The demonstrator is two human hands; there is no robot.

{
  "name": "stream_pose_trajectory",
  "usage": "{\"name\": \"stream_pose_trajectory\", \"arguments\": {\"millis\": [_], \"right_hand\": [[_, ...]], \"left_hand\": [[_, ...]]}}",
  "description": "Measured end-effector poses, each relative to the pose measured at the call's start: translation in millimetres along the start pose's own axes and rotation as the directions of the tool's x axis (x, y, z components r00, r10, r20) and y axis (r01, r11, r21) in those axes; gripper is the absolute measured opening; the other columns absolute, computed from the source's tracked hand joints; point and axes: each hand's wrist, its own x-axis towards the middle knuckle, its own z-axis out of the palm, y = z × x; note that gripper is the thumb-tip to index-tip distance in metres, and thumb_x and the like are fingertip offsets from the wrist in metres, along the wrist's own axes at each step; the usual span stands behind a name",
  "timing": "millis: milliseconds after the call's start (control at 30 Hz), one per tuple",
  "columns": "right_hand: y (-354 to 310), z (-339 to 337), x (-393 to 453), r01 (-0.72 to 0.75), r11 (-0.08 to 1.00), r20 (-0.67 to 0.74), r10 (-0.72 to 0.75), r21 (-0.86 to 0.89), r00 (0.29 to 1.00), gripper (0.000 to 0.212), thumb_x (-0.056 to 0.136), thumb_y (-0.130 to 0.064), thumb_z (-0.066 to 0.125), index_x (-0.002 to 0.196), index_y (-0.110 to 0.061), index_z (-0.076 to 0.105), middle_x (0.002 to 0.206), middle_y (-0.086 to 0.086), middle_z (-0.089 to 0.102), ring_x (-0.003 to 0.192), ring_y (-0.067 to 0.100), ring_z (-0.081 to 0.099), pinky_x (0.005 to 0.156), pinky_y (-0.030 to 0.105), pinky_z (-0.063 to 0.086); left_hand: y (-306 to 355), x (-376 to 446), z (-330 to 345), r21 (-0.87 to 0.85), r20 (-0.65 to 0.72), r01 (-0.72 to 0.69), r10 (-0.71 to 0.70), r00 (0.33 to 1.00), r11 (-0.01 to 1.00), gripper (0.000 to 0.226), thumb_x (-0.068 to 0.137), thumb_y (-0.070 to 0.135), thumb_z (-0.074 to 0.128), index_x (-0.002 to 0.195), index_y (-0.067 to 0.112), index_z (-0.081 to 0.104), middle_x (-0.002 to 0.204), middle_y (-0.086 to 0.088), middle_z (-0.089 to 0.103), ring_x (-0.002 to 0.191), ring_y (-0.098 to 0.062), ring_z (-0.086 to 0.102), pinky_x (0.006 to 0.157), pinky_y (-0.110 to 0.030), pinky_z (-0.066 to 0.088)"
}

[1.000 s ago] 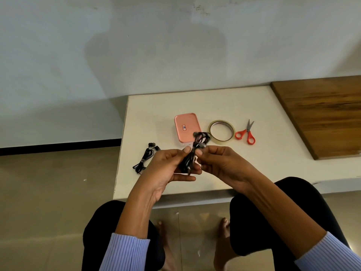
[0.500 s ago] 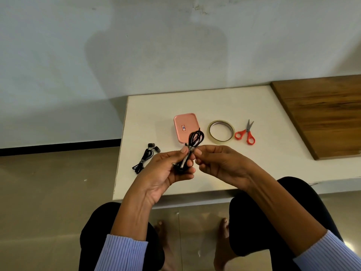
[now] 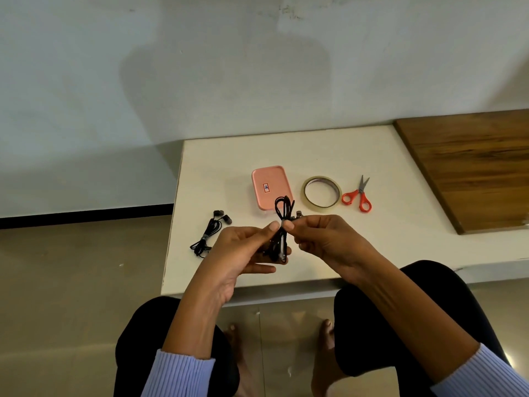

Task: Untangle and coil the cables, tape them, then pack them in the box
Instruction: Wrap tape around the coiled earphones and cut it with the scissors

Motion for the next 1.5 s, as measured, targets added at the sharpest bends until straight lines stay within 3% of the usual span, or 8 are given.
{"name": "stream_pose_trajectory", "arguments": {"millis": [167, 333, 500, 700, 867, 1200, 1367, 1500], "right_hand": [[-2, 1, 1, -0.023, 1.000, 0.044, 0.023, -0.004, 0.999, 0.024, 0.074, -0.023, 0.071, 0.092, -0.007, 0.072, 0.083, 0.000, 0.070, 0.074, 0.002, 0.065, 0.061, 0.015, 0.050], [-10, 0, 1, -0.075, 0.978, 0.172, 0.041, 0.193, 0.984, 0.024, 0.070, -0.013, 0.067, 0.092, -0.006, 0.069, 0.075, -0.001, 0.068, 0.071, 0.005, 0.065, 0.061, 0.016, 0.052], [-7, 4, 1, -0.157, 0.908, 0.273, 0.049, 0.389, 0.961, 0.046, 0.077, -0.010, 0.062, 0.120, 0.006, 0.056, 0.081, 0.005, 0.063, 0.073, 0.008, 0.060, 0.060, 0.015, 0.053], [-5, 3, 3, -0.152, 0.933, 0.192, 0.092, 0.325, 0.977, 0.029, 0.073, -0.015, 0.068, 0.100, -0.005, 0.067, 0.083, 0.004, 0.065, 0.073, 0.010, 0.059, 0.053, 0.011, 0.049], [-2, 5, 5, -0.101, 0.966, 0.065, 0.088, 0.238, 0.994, 0.016, 0.074, -0.017, 0.070, 0.089, -0.010, 0.071, 0.070, 0.001, 0.069, 0.065, 0.005, 0.063, 0.052, 0.010, 0.048], [-7, 3, 7, -0.144, 0.917, 0.338, 0.011, 0.371, 0.941, 0.013, 0.084, -0.017, 0.060, 0.080, -0.011, 0.071, 0.073, 0.003, 0.060, 0.069, 0.012, 0.057, 0.062, 0.016, 0.051], [-2, 3, 9, -0.091, 0.977, 0.112, 0.071, 0.194, 0.991, 0.020, 0.070, -0.028, 0.072, 0.083, -0.013, 0.068, 0.071, -0.004, 0.061, 0.069, 0.006, 0.053, 0.059, 0.015, 0.045], [3, 4, 10, -0.087, 0.984, -0.014, 0.090, 0.153, 0.996, 0.014, 0.072, -0.024, 0.076, 0.077, -0.013, 0.069, 0.071, -0.002, 0.062, 0.069, 0.006, 0.052, 0.058, 0.017, 0.046]], "left_hand": [[-2, 2, -1, 0.027, -0.050, -0.046, 0.047, 0.998, 0.999, 0.021, 0.083, 0.026, 0.066, 0.085, 0.005, 0.072, 0.076, -0.010, 0.074, 0.073, -0.019, 0.071, 0.064, -0.026, 0.058], [3, 3, -4, -0.208, -0.013, 0.007, -0.010, 1.000, 0.978, 0.019, 0.087, 0.019, 0.059, 0.083, 0.003, 0.069, 0.064, -0.006, 0.068, 0.059, -0.014, 0.067, 0.055, -0.024, 0.057], [5, 3, -4, -0.292, 0.103, 0.042, -0.012, 0.995, 0.956, 0.025, 0.079, 0.027, 0.058, 0.082, 0.005, 0.069, 0.061, -0.001, 0.064, 0.056, -0.011, 0.064, 0.054, -0.023, 0.056], [-1, 2, -4, 0.074, 0.025, -0.152, 0.151, 0.988, 0.986, 0.031, 0.091, 0.034, 0.052, 0.090, 0.012, 0.073, 0.081, -0.007, 0.075, 0.083, -0.015, 0.071, 0.067, -0.027, 0.057], [-5, 6, 4, 0.182, -0.006, -0.225, 0.230, 0.973, 0.957, 0.033, 0.088, 0.038, 0.053, 0.081, 0.012, 0.072, 0.069, 0.000, 0.071, 0.071, -0.010, 0.068, 0.067, -0.027, 0.055], [1, 6, 11, -0.243, 0.090, -0.050, 0.073, 0.993, 0.969, 0.036, 0.084, 0.037, 0.050, 0.064, 0.014, 0.068, 0.053, 0.001, 0.054, 0.056, -0.013, 0.057, 0.052, -0.023, 0.049], [-3, 8, 9, 0.057, -0.070, -0.129, 0.133, 0.989, 0.990, 0.033, 0.091, 0.035, 0.053, 0.084, 0.009, 0.073, 0.071, -0.005, 0.072, 0.067, -0.014, 0.068, 0.055, -0.023, 0.053], [-2, 9, 8, 0.014, -0.127, -0.157, 0.158, 0.979, 0.987, 0.036, 0.077, 0.040, 0.064, 0.088, 0.008, 0.074, 0.079, -0.010, 0.074, 0.072, -0.017, 0.071, 0.060, -0.029, 0.057]]}}
